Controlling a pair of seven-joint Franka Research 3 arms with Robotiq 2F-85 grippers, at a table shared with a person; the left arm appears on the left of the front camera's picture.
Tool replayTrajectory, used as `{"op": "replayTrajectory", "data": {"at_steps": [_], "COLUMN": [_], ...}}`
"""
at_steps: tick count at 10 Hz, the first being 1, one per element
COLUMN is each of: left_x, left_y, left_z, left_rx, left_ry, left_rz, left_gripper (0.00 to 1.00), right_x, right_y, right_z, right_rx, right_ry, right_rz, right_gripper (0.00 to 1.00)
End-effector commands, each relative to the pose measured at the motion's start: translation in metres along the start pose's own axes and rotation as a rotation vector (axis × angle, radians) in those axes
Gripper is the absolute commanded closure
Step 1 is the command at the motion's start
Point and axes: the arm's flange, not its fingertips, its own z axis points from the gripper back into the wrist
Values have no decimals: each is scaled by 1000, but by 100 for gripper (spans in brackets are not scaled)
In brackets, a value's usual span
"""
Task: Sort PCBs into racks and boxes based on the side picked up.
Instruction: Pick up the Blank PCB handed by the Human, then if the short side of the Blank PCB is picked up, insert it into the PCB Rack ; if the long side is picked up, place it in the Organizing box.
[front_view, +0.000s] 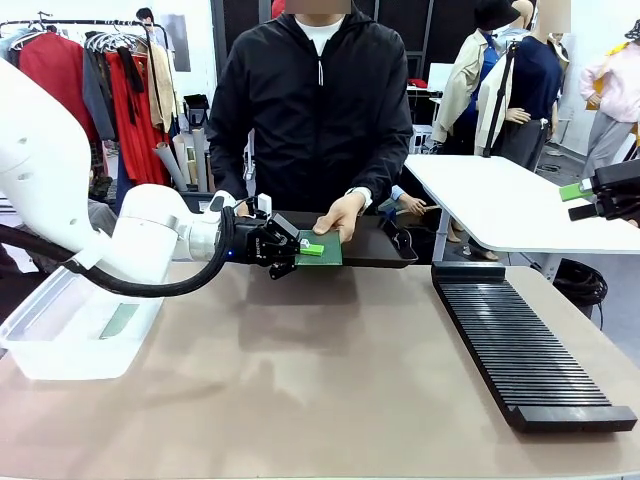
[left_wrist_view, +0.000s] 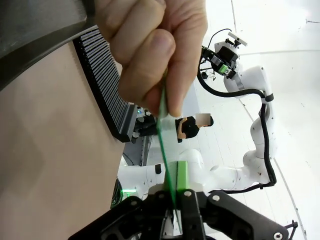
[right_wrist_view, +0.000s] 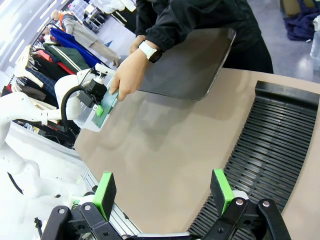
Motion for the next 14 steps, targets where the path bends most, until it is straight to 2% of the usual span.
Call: {"op": "replayTrajectory", "data": {"at_steps": [1,14], "left_x": [0,0], "left_y": [-1,-1], "left_z": [0,0], "left_rx": [-2,-2], "left_ry": [1,1], "left_rz": [-1,-1], "left_gripper": [100,100], "right_x": [2,2], "right_y": [2,2], "right_z": [0,0], "right_rx": [14,14], "right_ry": [-13,-13], "right_rz": [-8,-8], "right_gripper": [0,0]}}
